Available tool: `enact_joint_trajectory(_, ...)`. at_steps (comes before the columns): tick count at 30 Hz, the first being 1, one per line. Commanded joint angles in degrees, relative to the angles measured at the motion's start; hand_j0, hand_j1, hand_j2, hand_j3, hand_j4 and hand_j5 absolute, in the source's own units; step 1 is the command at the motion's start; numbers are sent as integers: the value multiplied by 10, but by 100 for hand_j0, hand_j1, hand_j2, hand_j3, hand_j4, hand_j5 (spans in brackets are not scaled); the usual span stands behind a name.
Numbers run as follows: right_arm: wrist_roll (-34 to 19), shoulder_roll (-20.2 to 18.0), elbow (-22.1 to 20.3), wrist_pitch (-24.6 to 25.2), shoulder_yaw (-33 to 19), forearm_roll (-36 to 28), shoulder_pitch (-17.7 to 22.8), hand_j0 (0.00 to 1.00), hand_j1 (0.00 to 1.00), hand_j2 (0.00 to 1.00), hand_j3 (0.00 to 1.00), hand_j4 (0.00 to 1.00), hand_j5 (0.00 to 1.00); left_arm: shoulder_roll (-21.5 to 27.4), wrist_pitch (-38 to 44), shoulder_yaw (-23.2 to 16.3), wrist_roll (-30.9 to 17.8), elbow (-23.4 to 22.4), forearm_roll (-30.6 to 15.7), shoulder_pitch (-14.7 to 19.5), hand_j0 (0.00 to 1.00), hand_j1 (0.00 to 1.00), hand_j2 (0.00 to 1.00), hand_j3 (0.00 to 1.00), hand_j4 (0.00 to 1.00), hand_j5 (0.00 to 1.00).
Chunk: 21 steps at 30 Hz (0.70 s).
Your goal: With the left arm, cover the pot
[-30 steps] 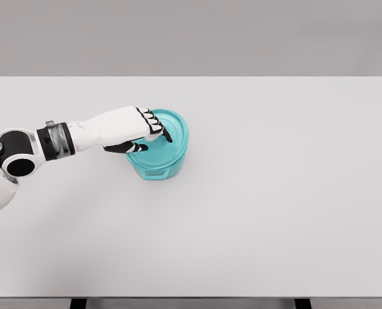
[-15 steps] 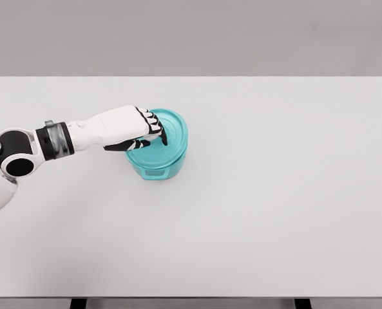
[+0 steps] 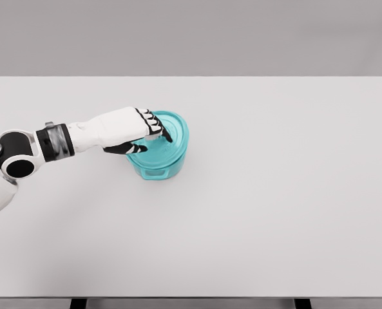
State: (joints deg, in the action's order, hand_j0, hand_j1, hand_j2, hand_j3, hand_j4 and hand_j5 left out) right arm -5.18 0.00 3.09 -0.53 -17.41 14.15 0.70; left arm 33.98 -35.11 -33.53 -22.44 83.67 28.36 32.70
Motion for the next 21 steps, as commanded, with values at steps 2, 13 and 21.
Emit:
enact_joint_trajectory(2, 0, 0, 0, 0, 0, 0, 0, 100, 100, 100, 100, 100, 100, 0, 1, 0, 0, 0, -3, -1, 76, 76, 76, 76, 76, 76)
enact_joint_trajectory(13, 0, 0, 0, 0, 0, 0, 0, 100, 100, 100, 100, 100, 100, 0, 1, 1, -1, 0, -3, -4, 81, 81, 81, 81, 81, 81)
enact_joint_trajectory(21, 0, 0, 0, 0, 0, 0, 0, 100, 100, 100, 100, 100, 100, 0, 1, 3, 0, 1, -3, -3, 81, 81, 81, 81, 81, 81)
